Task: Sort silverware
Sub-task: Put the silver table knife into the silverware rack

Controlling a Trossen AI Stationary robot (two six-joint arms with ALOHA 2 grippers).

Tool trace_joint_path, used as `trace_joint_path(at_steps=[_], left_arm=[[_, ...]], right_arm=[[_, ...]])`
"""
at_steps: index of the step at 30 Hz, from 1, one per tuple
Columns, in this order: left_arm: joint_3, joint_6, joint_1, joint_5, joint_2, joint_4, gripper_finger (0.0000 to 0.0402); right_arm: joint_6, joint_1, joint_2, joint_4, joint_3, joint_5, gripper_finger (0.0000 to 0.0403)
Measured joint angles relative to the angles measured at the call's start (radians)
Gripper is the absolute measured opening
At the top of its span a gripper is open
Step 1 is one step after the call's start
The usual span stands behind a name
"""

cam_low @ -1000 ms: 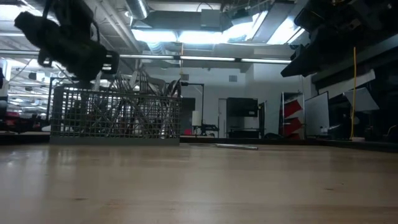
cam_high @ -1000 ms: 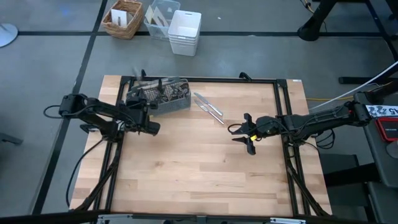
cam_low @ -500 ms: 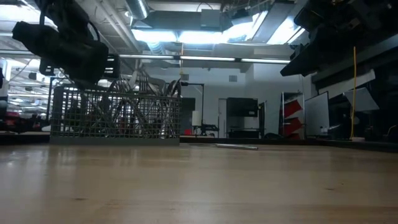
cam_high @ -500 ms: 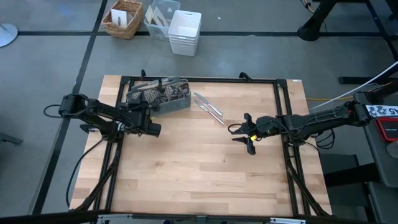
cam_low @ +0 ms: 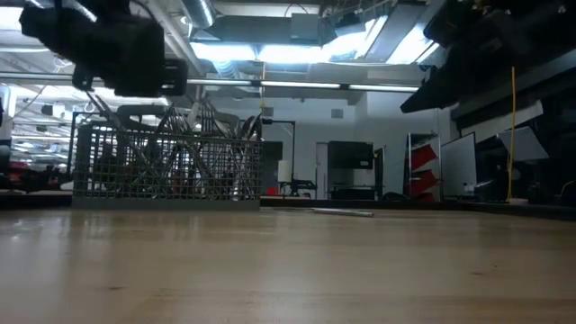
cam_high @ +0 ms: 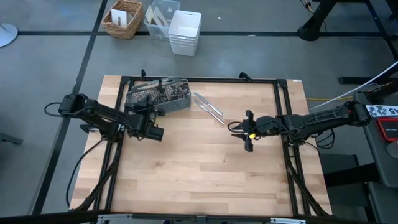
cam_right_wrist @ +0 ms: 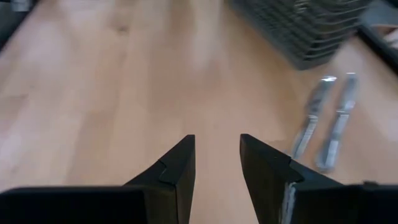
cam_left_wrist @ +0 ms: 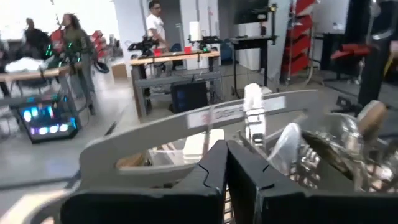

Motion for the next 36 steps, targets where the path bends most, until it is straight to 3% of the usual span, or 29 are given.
trace_joint_path(at_steps=[5, 17, 27, 36], left_arm=[[0.048, 0.151, -0.02, 0.027, 0.0, -0.001, 0.0019], [0.181, 0.326, -0.038, 0.171, 0.0, -0.002, 0.0109], [0.268, 0.432, -0.139, 0.375, 0.0, 0.021, 0.0114], [0.268, 0.425, -0.211, 0.409, 0.0, 0.095, 0.0114]], right_arm=[[0.0, 0.0, 0.0, 0.001, 0.0, 0.118, 0.0128], [0.027, -0.039, 0.094, 0.158, 0.0, 0.15, 0.0128], [0.109, -0.226, 0.232, 0.219, 0.0, 0.119, 0.0128], [0.109, -0.301, 0.414, 0.323, 0.032, 0.055, 0.0128]])
